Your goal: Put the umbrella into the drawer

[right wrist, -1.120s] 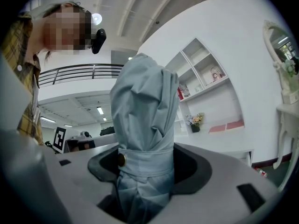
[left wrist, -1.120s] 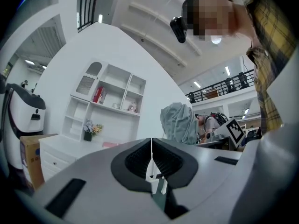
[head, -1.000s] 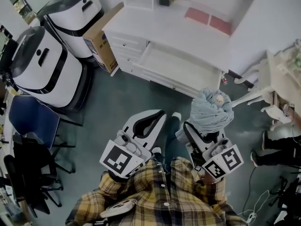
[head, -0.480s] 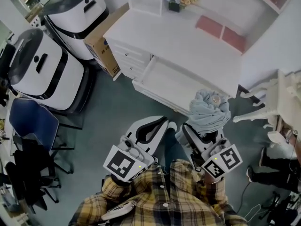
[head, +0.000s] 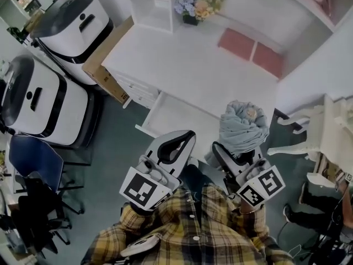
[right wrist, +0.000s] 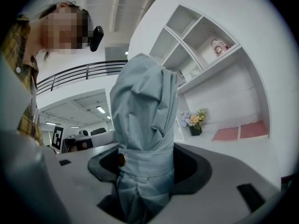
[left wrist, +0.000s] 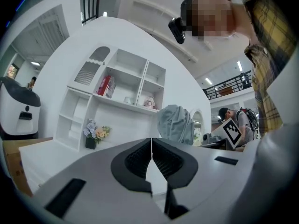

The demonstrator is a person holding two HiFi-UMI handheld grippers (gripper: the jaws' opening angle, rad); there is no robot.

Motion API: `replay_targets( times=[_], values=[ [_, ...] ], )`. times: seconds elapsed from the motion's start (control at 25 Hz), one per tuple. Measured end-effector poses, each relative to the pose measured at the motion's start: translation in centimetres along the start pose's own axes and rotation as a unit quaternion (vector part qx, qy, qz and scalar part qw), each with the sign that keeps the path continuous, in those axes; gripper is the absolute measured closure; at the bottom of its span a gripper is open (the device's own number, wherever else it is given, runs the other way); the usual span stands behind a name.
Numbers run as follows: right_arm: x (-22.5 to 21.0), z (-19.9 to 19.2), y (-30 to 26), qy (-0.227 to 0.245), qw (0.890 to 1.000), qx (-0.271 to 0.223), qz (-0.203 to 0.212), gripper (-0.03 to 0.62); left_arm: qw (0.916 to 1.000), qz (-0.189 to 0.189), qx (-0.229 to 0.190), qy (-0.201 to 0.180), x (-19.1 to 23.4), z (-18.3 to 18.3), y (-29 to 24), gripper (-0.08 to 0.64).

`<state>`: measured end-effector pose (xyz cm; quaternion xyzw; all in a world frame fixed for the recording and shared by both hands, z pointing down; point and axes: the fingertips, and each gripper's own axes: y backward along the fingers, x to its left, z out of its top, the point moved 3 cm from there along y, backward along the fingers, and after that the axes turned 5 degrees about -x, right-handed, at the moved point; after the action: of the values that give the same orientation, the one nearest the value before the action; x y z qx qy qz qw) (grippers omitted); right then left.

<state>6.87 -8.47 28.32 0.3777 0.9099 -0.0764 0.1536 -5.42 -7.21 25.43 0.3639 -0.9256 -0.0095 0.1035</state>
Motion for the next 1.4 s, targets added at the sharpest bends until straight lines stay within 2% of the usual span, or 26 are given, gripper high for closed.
replay_targets(
  times=[0.16, 0.48, 0.68, 1.0, 1.4],
  values=[
    [-1.7, 0.7, -0.9, 0.006, 1.000, -0.006, -0.003, 0.305, 1.0000, -0.007, -0.002, -0.004, 1.1, -0.1, -1.9, 0.535],
    [-5.5, 2.2, -1.7, -0.007, 0.999, -0.010, -0.031, 0.305, 0.9990, -0.042, 0.010, -0.002, 2.2, 0.4, -7.2, 0.535],
    [-4.9, 2.1, -2.6, -0.007, 0.999, -0.014, -0.045, 0.305, 0.9978, -0.064, 0.015, 0.000, 3.5, 0.6, -7.8, 0.535],
    [-5.0, 2.0, -2.8, -0.002, 0.998, -0.012, -0.062, 0.305, 0.9971, -0.074, 0.020, 0.002, 4.3, 0.4, -7.8, 0.535],
    [-6.3, 0.2, -2.0, -0.002, 0.997, 0.024, -0.077, 0.305, 0.9973, -0.066, 0.030, 0.015, 5.1, -0.7, -7.6, 0.535]
  ],
)
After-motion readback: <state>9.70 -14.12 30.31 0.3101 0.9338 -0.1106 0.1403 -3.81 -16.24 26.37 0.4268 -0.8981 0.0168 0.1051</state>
